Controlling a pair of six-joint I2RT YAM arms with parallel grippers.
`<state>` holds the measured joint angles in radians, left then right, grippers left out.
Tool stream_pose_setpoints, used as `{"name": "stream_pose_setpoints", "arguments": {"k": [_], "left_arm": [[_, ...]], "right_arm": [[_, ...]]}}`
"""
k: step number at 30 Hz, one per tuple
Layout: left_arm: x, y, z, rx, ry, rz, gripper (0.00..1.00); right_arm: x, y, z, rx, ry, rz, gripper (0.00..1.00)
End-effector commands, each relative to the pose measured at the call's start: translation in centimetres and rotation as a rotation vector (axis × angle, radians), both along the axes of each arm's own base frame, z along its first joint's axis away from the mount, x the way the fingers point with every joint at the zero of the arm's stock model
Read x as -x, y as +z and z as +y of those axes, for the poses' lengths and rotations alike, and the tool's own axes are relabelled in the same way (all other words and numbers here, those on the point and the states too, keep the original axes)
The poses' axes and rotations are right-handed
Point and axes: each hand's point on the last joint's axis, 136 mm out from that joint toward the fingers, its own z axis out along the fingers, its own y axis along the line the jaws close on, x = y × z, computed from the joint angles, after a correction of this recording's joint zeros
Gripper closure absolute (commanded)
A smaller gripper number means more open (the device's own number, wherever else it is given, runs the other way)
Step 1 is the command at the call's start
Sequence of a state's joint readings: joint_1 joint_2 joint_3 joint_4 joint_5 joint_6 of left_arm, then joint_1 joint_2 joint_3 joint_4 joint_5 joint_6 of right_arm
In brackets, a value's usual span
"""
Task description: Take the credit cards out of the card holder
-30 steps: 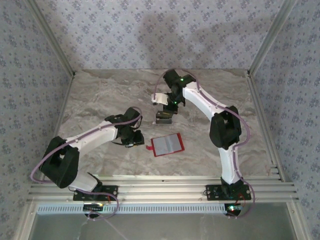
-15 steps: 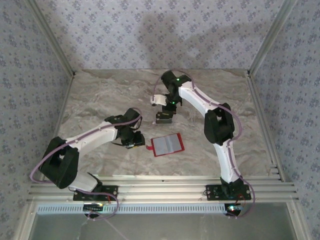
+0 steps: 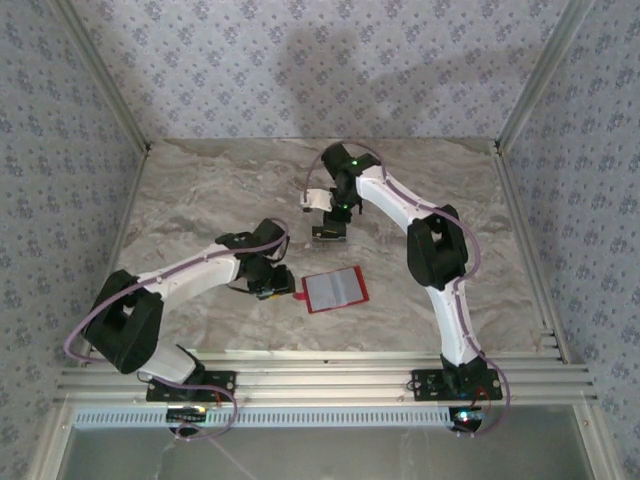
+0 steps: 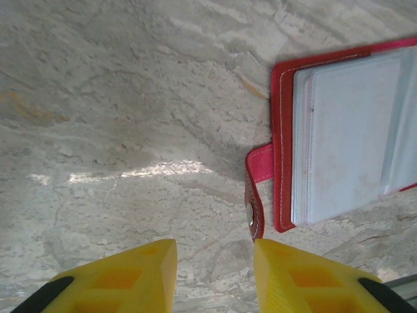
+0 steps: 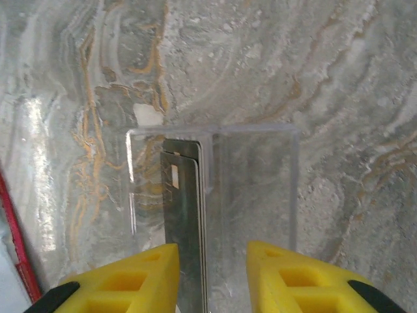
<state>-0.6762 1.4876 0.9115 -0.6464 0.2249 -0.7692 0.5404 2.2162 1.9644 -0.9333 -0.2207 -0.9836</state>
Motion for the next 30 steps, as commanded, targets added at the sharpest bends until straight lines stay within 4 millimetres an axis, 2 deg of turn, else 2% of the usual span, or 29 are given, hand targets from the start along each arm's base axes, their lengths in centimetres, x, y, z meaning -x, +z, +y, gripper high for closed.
{"name": "stream_pose_setpoints", "arguments": {"k": [1, 6, 12, 14, 17, 21, 23, 24, 30], "left_arm": [[-0.2, 0.4, -1.1, 0.018, -0.014, 0.002, 0.63], [-1.0, 1.2, -1.4, 0.018, -0.014, -0.031, 0.63], [-2.0, 2.2, -1.7, 0.018, -0.019, -0.075, 0.63], [-2.4, 2.6, -1.9, 0.022, -0.02, -0.09, 0.63], [-3.0, 3.4, -2.3, 0.035, -0.024, -0.115, 0.63], [-4.0, 4.3, -3.3, 0.053, -0.039, -0.139, 0.62], [-4.3, 4.4, -3.9, 0.066, -0.049, -0.138, 0.62], [-4.5, 4.3, -4.2, 0.071, -0.054, -0.135, 0.62], [-5.1, 3.3, -6.6, 0.09, -0.098, -0.101, 0.62]], "right_arm": [[-1.5, 3.8, -0.7, -0.046, -0.054, -0.128, 0.63], [-1.4, 5.6, -2.2, -0.117, -0.237, -0.111, 0.61], [-1.3, 7.0, -5.6, -0.308, -0.674, -0.007, 0.61], [-0.3, 6.9, -6.6, -0.387, -0.792, 0.075, 0.61], [1.5, 5.7, -8.4, -0.439, -0.982, 0.203, 0.65], [5.2, 2.9, -9.4, -0.419, -1.144, 0.392, 0.66], [7.0, 2.0, -9.2, -0.405, -1.158, 0.466, 0.67], [8.7, 0.3, -9.5, -0.373, -1.173, 0.519, 0.67], [12.8, -3.5, -10.0, -0.328, -1.233, 0.623, 0.64]]}}
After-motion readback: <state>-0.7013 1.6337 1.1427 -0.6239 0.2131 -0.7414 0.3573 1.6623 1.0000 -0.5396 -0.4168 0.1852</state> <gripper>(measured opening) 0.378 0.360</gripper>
